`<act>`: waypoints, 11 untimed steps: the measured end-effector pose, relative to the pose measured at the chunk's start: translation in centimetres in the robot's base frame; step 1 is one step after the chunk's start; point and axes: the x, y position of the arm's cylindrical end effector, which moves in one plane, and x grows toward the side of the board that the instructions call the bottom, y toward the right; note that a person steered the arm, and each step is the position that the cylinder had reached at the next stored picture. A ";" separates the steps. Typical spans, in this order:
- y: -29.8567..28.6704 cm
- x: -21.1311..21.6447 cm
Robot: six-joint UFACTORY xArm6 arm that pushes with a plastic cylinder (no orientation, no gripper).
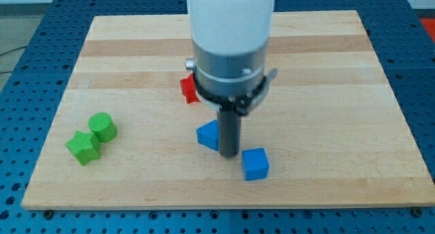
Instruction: Move the blue triangle below to the red star
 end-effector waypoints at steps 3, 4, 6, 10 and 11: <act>-3.6 -0.5; -6.2 0.1; -11.2 -0.5; -8.6 -3.7; -7.7 -4.7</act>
